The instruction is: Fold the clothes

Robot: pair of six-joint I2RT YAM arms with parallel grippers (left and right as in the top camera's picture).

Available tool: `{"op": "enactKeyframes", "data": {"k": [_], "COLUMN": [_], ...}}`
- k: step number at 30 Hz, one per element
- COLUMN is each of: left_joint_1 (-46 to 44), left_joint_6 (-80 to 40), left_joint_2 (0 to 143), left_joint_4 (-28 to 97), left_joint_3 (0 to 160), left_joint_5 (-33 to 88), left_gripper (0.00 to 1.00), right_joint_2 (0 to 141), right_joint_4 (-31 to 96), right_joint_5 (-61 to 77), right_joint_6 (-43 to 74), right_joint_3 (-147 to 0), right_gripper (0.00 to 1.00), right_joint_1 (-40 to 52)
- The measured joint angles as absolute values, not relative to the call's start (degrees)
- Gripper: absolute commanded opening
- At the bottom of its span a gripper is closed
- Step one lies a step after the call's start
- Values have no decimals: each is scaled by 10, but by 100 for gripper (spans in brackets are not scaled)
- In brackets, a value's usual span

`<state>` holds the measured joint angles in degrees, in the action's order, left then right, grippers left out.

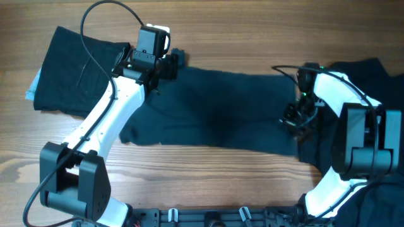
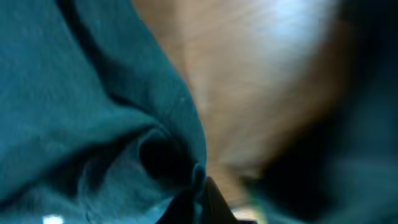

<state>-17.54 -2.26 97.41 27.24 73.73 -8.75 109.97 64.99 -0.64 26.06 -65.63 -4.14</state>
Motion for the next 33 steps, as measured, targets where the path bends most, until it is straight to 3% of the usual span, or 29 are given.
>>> {"op": "enactKeyframes", "data": {"k": [2,4,11,18,25,31,33], "left_joint_1": [-175,-175,-175,-176,-187,-200,-200], "left_joint_6": [-23,-23,-18,45,97,119,124], "left_joint_2": [974,974,975,1050,1137,1166,1178], "left_joint_4": [272,272,265,189,104,68,69], "left_joint_3": [737,737,737,738,738,738,738], "left_joint_5": [-88,-88,-65,4,20,10,7], "left_gripper": [75,76,78,77,75,57,44], "right_joint_2": [1086,1065,1017,916,907,907,907], "right_joint_4": [654,654,638,608,606,606,606], "right_joint_5": [-36,-58,-59,79,136,146,146], "right_joint_6": [280,285,246,164,148,148,149], "right_joint_3": [-653,-653,-694,-731,-733,-733,-733], "right_gripper": [42,46,49,52,53,53,53], "right_joint_1": [-53,-60,-61,-62,-62,-62,-62]}}
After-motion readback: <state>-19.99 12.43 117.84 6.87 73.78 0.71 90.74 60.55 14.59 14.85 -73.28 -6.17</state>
